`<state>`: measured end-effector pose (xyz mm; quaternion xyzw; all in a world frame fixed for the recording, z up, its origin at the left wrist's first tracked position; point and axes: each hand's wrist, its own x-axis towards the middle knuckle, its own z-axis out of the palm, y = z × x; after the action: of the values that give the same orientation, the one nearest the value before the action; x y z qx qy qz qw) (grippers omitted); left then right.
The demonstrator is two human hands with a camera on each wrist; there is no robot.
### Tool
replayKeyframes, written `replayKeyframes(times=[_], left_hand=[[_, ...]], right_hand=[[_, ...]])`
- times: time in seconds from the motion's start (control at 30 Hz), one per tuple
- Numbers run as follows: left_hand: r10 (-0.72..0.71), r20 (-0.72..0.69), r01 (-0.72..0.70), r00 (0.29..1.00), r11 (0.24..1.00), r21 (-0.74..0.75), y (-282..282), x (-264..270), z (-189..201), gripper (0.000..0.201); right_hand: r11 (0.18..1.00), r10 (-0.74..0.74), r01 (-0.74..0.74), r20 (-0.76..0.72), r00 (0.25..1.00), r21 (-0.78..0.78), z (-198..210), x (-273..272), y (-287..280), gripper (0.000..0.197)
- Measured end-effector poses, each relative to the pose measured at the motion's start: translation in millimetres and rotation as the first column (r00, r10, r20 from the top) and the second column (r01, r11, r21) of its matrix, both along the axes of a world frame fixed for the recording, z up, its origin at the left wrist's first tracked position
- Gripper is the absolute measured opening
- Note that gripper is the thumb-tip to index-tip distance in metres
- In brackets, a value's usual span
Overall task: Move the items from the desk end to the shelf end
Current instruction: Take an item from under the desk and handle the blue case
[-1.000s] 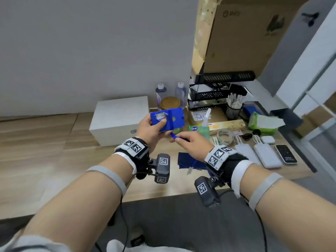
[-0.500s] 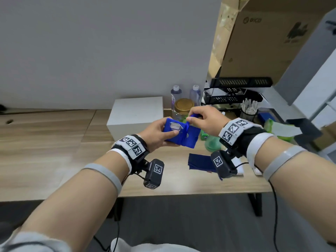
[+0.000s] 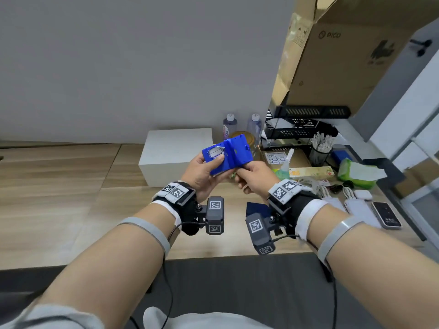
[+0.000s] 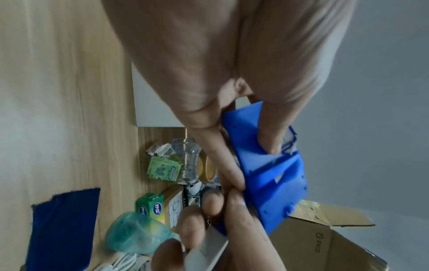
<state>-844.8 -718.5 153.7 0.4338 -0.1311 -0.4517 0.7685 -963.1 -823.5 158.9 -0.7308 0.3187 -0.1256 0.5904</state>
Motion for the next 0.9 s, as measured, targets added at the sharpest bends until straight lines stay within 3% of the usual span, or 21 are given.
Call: replayKeyframes(times=[0.17,0.33,0.43,0.57,0.63,0.73,0.87,0.9], left_hand=[[0.027,0.322,-0.070,0.946,0.990,0.124,10,7,-14,0.016],[-0.127,0.640,-0.064,0.758,0.962,0.266,14,13,-30,0.025],[-0.185,0.739,-0.049,0.648,0.958,0.283,19,12,-40,0.033],[-0.256,0.788,-0.041,0.561,0.941,0.335,24,15,-50,0.035],[-0.340,0.791,-0.001,0.508,0.919,0.395,27,18,-53,0.032],[-0.430,0.697,0.087,0.574,0.878,0.470,28,23,-58,0.020],[-0.373,0.439,0.145,0.817,0.871,0.469,27,23,-73,0.019],[-0.365,0.386,0.157,0.847,0.866,0.474,28,24,-80,0.022]], right_hand=[[0.989,0.054,-0.037,-0.117,0.992,0.141,-11,1,18,0.029],[0.949,-0.027,0.063,-0.119,0.993,0.309,-11,5,28,0.029],[0.910,-0.039,0.074,-0.094,0.995,0.407,-13,6,32,0.027],[0.794,0.007,-0.013,0.012,1.000,0.608,-21,2,32,0.032],[0.777,-0.017,0.002,0.018,1.000,0.629,-24,3,32,0.032],[0.837,-0.088,0.099,-0.047,0.995,0.539,-34,4,32,0.019],[0.881,-0.090,0.147,-0.147,0.985,0.450,-52,0,37,0.022],[0.894,-0.064,0.134,-0.175,0.983,0.427,-57,-1,38,0.023]])
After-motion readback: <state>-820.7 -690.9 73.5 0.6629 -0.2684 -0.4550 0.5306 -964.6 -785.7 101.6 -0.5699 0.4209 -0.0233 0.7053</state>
